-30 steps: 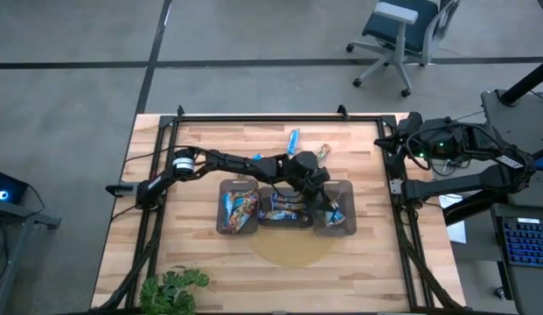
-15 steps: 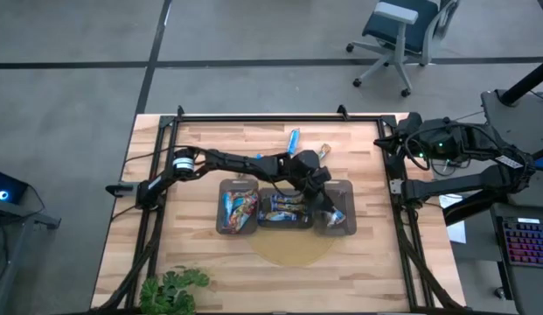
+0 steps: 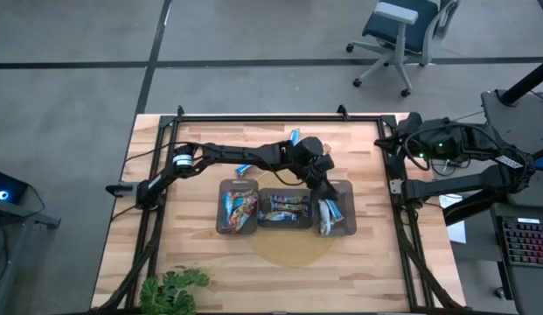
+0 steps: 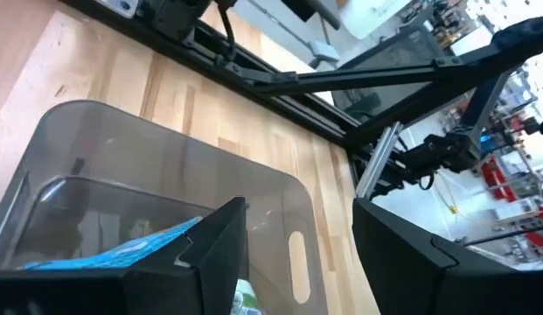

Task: Pick and place Granola Bars by type
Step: Put the orange granola bar into the right black bin

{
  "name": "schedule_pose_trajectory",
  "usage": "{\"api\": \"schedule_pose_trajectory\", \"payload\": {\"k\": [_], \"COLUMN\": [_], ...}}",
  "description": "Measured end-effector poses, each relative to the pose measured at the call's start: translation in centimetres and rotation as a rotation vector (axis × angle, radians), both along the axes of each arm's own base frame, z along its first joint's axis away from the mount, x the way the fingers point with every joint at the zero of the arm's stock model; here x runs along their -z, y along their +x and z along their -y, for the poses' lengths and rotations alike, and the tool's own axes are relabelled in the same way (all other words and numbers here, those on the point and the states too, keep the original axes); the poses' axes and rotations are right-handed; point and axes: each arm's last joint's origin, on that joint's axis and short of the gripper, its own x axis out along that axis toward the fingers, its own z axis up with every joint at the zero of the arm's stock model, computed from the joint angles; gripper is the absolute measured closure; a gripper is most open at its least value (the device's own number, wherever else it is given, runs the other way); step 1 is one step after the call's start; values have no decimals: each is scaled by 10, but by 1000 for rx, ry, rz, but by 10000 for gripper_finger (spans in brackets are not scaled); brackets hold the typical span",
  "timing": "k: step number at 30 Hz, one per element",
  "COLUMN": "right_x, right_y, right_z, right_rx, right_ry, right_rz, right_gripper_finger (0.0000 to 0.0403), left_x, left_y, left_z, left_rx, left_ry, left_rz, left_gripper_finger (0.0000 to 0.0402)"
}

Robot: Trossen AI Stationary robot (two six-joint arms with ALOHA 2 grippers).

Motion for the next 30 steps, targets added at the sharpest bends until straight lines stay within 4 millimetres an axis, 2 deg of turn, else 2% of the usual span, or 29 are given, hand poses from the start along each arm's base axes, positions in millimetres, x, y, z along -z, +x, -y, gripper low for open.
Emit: {"api": "schedule_pose_trajectory", "payload": {"k": [6, 10, 13, 18, 21, 26, 30], "right_x": [3, 3, 3, 3, 3, 3, 3], "right_y": [-2, -2, -2, -2, -2, -2, -2], "right_z": [0, 0, 0, 0, 0, 0, 0], "right_rx": [0, 0, 0, 0, 0, -3, -4], "right_ry": [3, 3, 3, 3, 3, 0, -2], "right_rz": [-36, -38, -38, -38, -38, -40, -40], "right_gripper_finger": [394, 394, 394, 394, 394, 394, 394], "left_x": [-5, -16, -25, -35, -48, -74, -103], "left_y": [-1, 0, 0, -5, -11, -30, -50], "left_z": [-3, -2, -2, -2, -1, 2, 2], "left_rx": [8, 33, 47, 62, 68, 4, -75], "left_ry": [-6, -4, 16, 48, 86, 213, 344], "left_rz": [-15, 22, 44, 42, 64, 52, 75], "left_gripper_finger": [209, 230, 269, 360, 394, 401, 401]}}
